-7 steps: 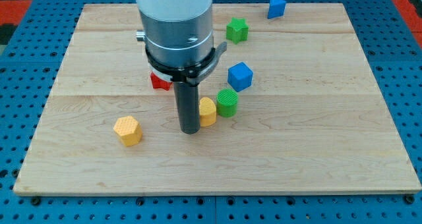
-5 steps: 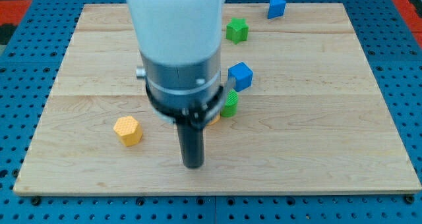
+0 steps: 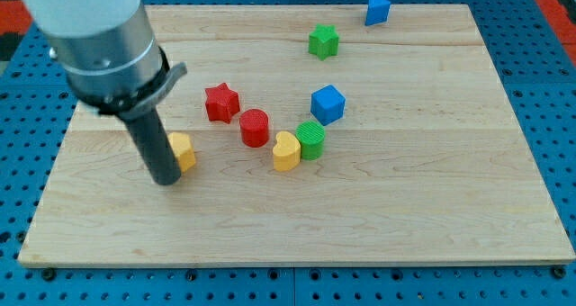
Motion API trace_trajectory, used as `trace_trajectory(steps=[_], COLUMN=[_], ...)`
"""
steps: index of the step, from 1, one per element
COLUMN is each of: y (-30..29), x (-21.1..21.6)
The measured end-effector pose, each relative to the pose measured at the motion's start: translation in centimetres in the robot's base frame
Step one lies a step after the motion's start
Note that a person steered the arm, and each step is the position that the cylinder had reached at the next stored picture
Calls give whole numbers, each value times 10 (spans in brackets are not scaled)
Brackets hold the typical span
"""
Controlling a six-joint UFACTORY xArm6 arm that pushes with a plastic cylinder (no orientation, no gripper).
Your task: Slide the yellow hexagon to the center left
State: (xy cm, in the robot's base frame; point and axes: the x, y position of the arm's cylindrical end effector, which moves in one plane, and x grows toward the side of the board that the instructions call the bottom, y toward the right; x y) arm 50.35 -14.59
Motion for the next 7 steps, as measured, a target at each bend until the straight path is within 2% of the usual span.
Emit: trace_trajectory(steps=[2, 3, 4, 5, 6, 7], y=[52, 50, 5, -12, -9, -28], x=[47, -7, -51, -88, -48, -37])
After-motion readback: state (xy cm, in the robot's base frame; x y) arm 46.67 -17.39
